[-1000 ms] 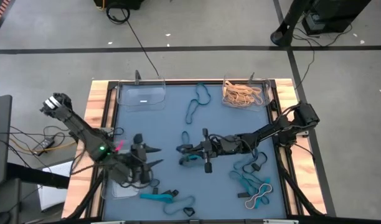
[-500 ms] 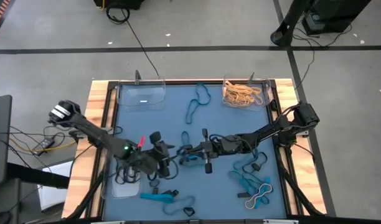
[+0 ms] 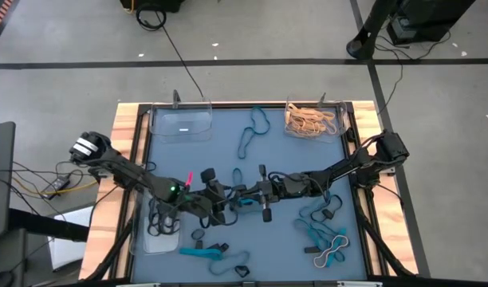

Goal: Sort rubber bands into baskets
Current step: Put the big black rubber band into the bottom left transparent bin

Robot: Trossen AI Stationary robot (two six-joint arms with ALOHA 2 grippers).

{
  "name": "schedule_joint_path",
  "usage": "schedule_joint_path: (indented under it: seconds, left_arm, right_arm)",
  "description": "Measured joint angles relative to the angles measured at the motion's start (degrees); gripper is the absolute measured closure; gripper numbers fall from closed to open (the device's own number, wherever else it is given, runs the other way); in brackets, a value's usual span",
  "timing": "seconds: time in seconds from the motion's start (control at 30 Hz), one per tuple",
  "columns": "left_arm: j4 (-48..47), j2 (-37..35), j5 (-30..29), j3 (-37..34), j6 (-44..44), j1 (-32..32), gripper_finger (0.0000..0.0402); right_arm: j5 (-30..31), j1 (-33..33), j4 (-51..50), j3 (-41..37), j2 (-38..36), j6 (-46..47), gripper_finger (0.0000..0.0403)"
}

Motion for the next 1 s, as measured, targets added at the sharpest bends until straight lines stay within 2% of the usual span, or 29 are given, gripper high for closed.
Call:
schedule_joint_path:
  seconds: [0.1, 0.23, 0.27, 0.43, 0.6, 0.83, 1.0]
  left_arm:
    - [-0.39, 0.06, 0.11, 0.00, 0.57, -0.04, 0.0279]
    - [-0.42, -0.31, 0.56, 0.00, 1.14, -0.04, 0.0377]
    - [-0.31, -0.40, 1.25, 0.00, 1.25, -0.03, 0.0388]
    - [-0.59, -0.42, 2.19, 0.00, 0.81, -0.11, 0.0392]
    - [-3.72, -2.06, 2.24, 0.05, -0.43, -0.42, 0.0396]
    - [-16.58, -5.95, -1.01, 3.39, -6.37, -1.75, 0.0397]
    - [-23.89, -6.47, -3.32, 7.48, -8.52, -3.27, 0.0398]
  right_arm:
    - [0.04, 0.00, -0.03, 0.00, 0.00, 0.02, 0.0392]
    - [0.05, 0.00, -0.05, 0.00, 0.00, 0.02, 0.0392]
    - [0.06, 0.00, -0.10, 0.00, 0.00, 0.01, 0.0392]
    - [0.07, 0.00, -1.36, -0.02, 0.00, 0.18, 0.0387]
    - [2.14, 0.00, -5.18, -0.02, 0.00, 0.14, 0.0358]
    - [8.85, 0.00, -20.71, -0.02, 0.00, 1.50, 0.0305]
    - [10.62, -0.16, -28.30, -0.04, 0.02, 4.42, 0.0268]
